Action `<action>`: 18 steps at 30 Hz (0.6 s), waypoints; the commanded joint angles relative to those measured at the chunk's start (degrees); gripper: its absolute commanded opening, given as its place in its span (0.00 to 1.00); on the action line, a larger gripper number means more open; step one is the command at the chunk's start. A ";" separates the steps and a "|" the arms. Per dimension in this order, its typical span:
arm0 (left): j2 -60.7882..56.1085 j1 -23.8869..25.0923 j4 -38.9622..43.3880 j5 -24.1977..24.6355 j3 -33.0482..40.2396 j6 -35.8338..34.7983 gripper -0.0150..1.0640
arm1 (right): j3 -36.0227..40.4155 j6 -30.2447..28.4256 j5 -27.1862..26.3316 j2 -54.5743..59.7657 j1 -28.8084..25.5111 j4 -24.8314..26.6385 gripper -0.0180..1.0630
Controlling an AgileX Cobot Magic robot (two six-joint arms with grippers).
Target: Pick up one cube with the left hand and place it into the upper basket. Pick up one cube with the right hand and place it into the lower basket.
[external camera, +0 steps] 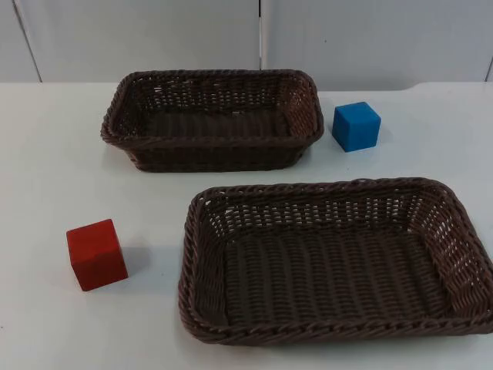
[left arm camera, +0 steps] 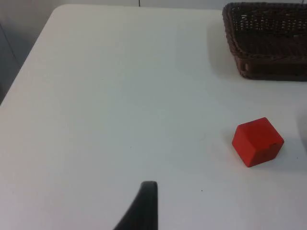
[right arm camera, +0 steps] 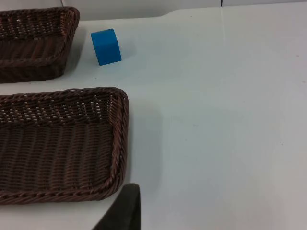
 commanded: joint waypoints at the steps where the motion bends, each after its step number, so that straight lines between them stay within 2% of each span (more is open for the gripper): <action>1: -0.22 0.08 0.25 -0.17 0.26 0.16 0.86 | -0.09 -0.32 -0.42 -0.16 -0.44 -0.30 0.99; 5: -0.22 0.08 0.13 -0.17 0.26 0.37 0.99 | -0.09 -0.32 -0.42 -0.16 -0.44 -0.30 0.99; 18: -0.22 0.08 0.02 -0.17 0.26 0.37 0.99 | -0.09 -0.32 -0.42 -0.16 -0.44 -0.30 0.99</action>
